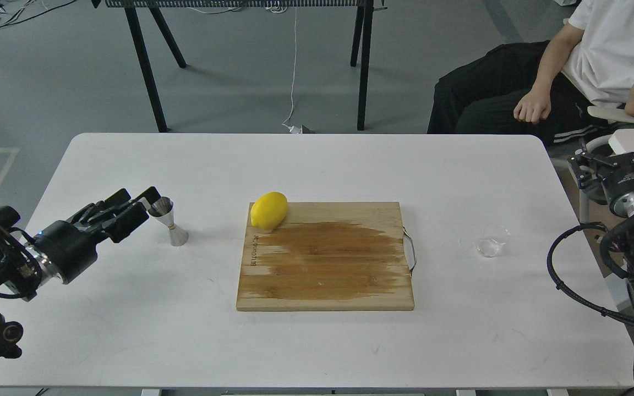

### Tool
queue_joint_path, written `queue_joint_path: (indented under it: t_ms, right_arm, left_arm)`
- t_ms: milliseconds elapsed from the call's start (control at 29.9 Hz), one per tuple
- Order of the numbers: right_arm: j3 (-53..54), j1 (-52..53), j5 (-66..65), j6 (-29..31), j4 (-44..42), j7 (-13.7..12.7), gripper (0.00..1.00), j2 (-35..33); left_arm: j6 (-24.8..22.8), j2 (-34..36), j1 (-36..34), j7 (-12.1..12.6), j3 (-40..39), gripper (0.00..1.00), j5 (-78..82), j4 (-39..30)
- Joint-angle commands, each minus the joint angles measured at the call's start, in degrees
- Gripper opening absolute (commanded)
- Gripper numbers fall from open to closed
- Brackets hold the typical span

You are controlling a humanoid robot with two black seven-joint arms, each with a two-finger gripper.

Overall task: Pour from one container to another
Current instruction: 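Reach the left gripper down toward the metal jigger beside the board, then close the left gripper on the metal jigger and lift it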

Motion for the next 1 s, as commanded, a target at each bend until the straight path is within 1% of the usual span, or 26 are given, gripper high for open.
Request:
queue_joint_path:
  t_ms: [0,100,267,334,467,601,701,768,835,902,935,968]
  right_arm:
    - [0.0,-0.1,0.0,0.0,0.0,0.0,1.0,0.1]
    - [0.1,-0.2,0.0,0.0,0.2,0.0,1.0,0.1]
    - [0.3,-0.3,0.0,0.0,1.1,0.0,1.0,0.0]
    - [0.3,-0.3,0.0,0.0,1.3,0.0,1.0,0.0]
    - [0.3,-0.5,0.0,0.0,1.3,0.0,1.0,0.0]
    - [0.3,-0.8,0.0,0.0,1.3,0.0,1.0,0.0]
    - [0.4,-0.8,0.0,0.0,1.3,0.0,1.0,-0.1]
    - [0.8,-0.8,0.0,0.0,1.3,0.0,1.0,-0.1]
    - [0.8,-1.0,0.0,0.0,1.3,0.0,1.0,-0.1]
    - [0.8,-1.1,0.0,0.0,1.3,0.0,1.0,-0.1]
    - [0.8,-1.1,0.0,0.0,1.3,0.0,1.0,-0.1]
    - [0.8,-1.2,0.0,0.0,1.3,0.0,1.0,-0.1]
  left_arm:
    - [5.4,-5.7,-0.4,0.2,0.2,0.9,16.7,11.4]
    - [7.7,-10.5,-2.3,0.2,0.3,0.9,20.4,16.6]
    - [7.8,-15.7,-6.0,0.4,0.3,0.9,20.4,22.9]
    - [7.9,-17.7,-8.2,0.4,0.6,0.88,20.4,25.9]
    - [7.9,-19.5,-10.1,0.3,1.0,0.86,20.4,29.8]
    - [8.0,-21.2,-12.4,0.3,4.1,0.84,20.4,34.4]
    - [9.1,-22.8,-13.8,0.1,4.3,0.83,20.4,37.5]
    - [9.4,-23.9,-14.4,0.0,4.3,0.78,20.4,38.1]
    - [9.4,-24.8,-14.5,0.2,4.3,0.72,20.4,38.2]
    - [9.3,-25.5,-14.5,0.4,4.3,0.6,20.4,38.3]
    - [9.3,-25.7,-14.5,0.4,4.3,0.51,20.4,38.5]
    - [9.3,-25.8,-14.6,0.4,4.3,0.46,20.4,39.0]
